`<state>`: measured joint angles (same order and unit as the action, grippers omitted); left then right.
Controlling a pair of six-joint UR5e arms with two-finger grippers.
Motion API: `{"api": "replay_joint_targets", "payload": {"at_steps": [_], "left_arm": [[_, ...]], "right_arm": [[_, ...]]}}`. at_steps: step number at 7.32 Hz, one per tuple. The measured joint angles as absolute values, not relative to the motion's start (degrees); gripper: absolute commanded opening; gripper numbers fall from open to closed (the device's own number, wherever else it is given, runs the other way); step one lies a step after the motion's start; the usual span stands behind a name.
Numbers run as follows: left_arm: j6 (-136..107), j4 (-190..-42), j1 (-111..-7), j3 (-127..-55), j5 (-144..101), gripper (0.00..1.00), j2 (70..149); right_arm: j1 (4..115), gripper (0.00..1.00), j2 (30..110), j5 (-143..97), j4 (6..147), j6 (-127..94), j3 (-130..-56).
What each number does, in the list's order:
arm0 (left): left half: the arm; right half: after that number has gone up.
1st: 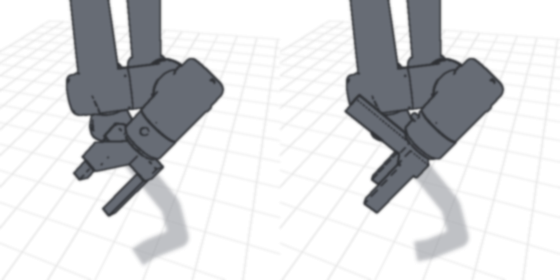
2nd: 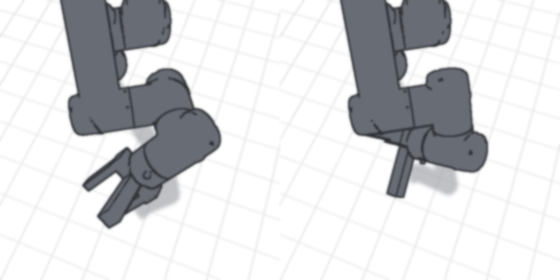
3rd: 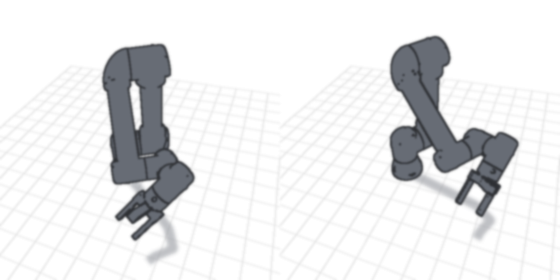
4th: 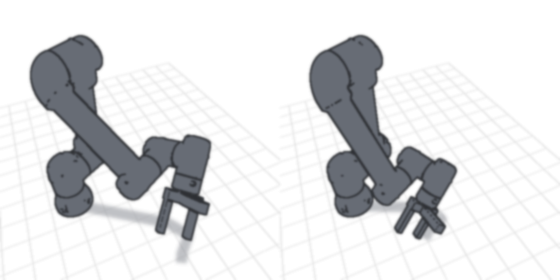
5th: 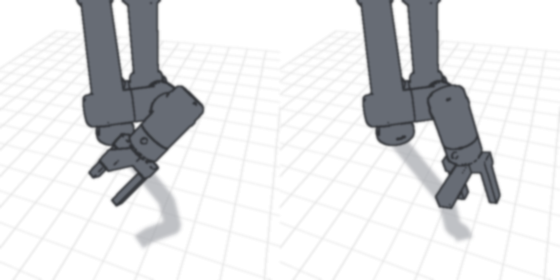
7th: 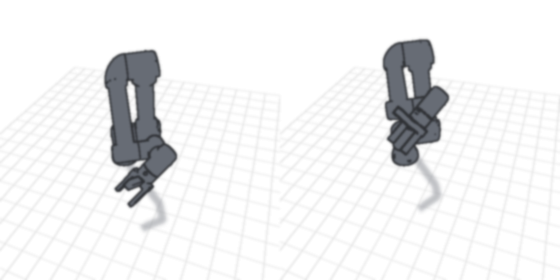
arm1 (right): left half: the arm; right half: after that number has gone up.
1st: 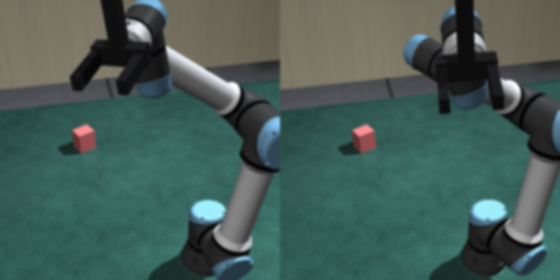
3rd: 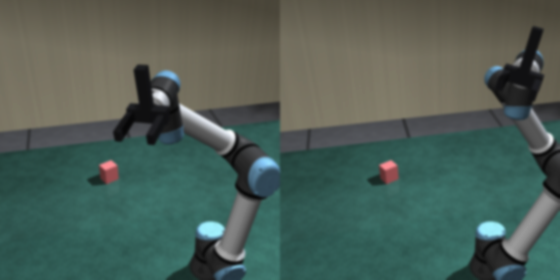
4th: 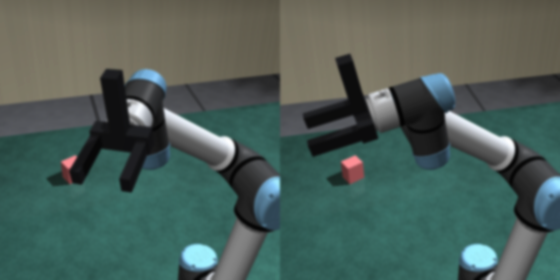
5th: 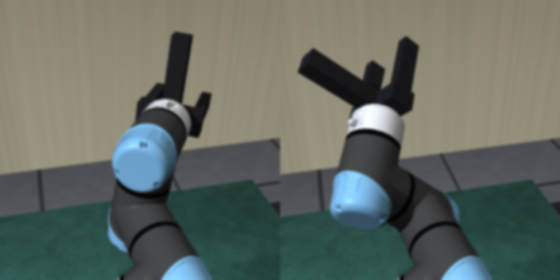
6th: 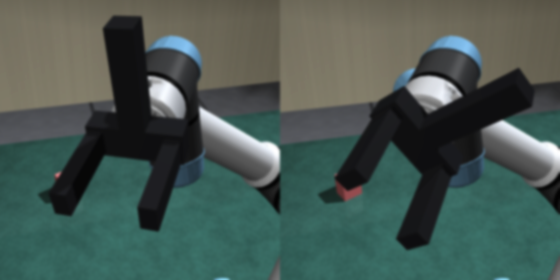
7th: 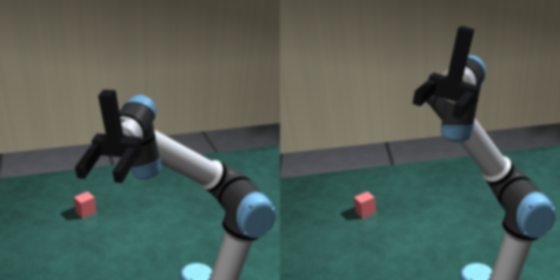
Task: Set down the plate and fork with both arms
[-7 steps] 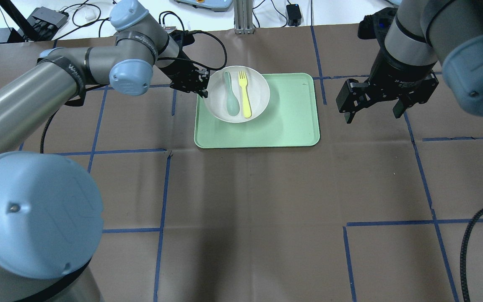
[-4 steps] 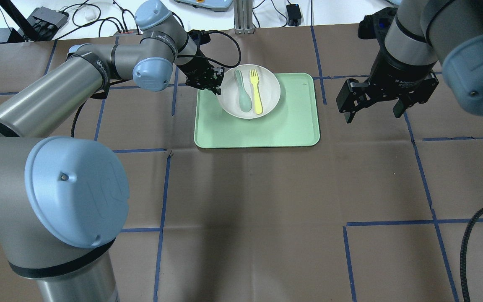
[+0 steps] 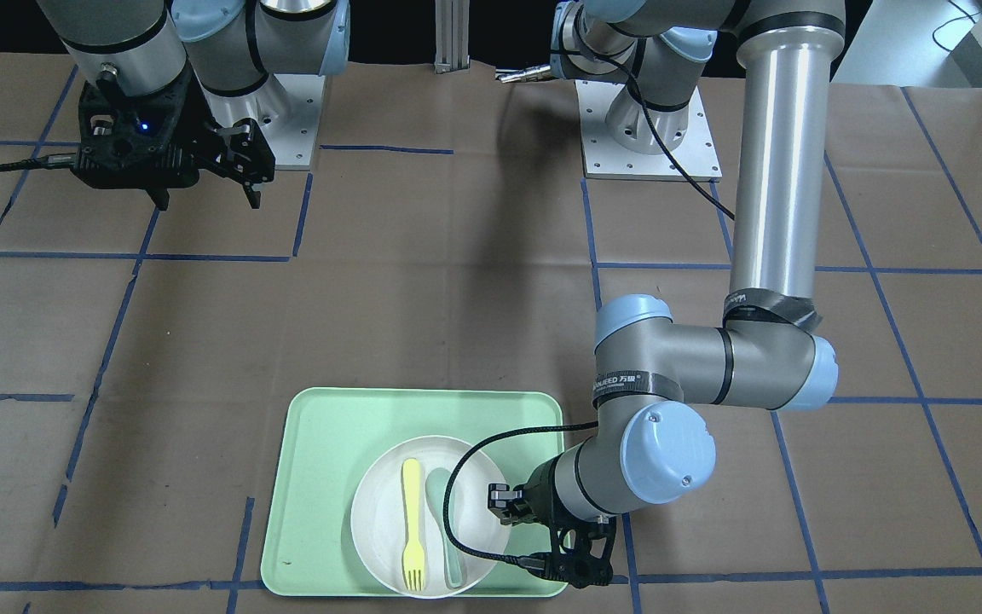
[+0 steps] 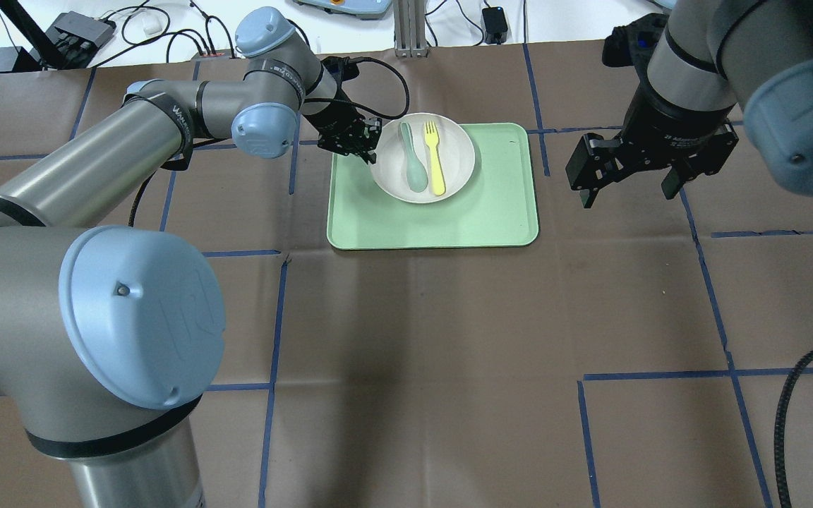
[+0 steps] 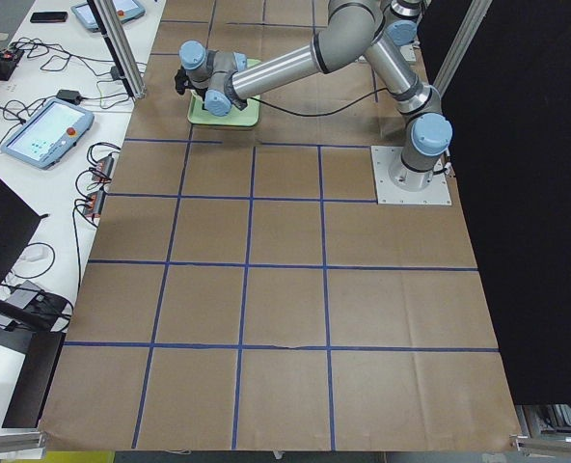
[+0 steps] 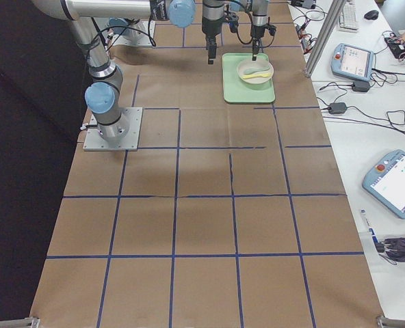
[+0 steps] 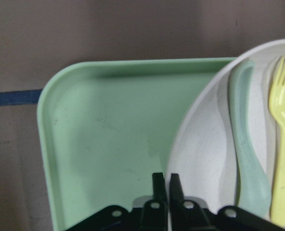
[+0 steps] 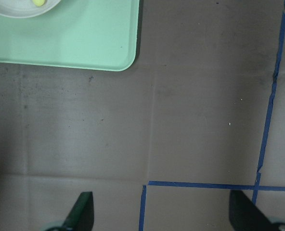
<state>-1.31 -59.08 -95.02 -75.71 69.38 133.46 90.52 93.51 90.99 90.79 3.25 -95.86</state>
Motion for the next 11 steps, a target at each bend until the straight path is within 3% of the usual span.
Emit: {"api": "replay_joint_targets", "payload": {"at_steps": [2, 3, 4, 5, 8, 11], "left_arm": [[-1.45, -59.17, -95.15, -77.21, 69.29, 0.18, 132.53], [-1.48, -59.15, -95.17, -78.36, 69.29, 0.33, 132.05], [-1.51, -59.10, -95.18, -79.16, 69.32, 0.78, 131.75], [-1.53, -59.08, -95.18, -79.57, 69.33, 0.99, 131.60], [-2.12, -61.21, -94.85, -81.69, 69.99, 0.99, 125.66], [-2.15, -73.95, -93.49, -87.61, 79.46, 0.99, 109.22]], "right_arm": [[90.46, 1.00, 93.52, 91.01, 90.79, 3.25, -95.88], [90.45, 1.00, 93.51, 90.99, 90.79, 3.25, -95.89], [90.44, 1.00, 93.51, 90.97, 90.79, 3.25, -95.89], [90.45, 1.00, 93.51, 90.97, 90.79, 3.25, -95.89], [90.43, 1.00, 93.52, 90.75, 90.79, 3.08, -95.77], [90.34, 1.00, 93.54, 90.45, 90.83, 2.86, -95.52]]}}
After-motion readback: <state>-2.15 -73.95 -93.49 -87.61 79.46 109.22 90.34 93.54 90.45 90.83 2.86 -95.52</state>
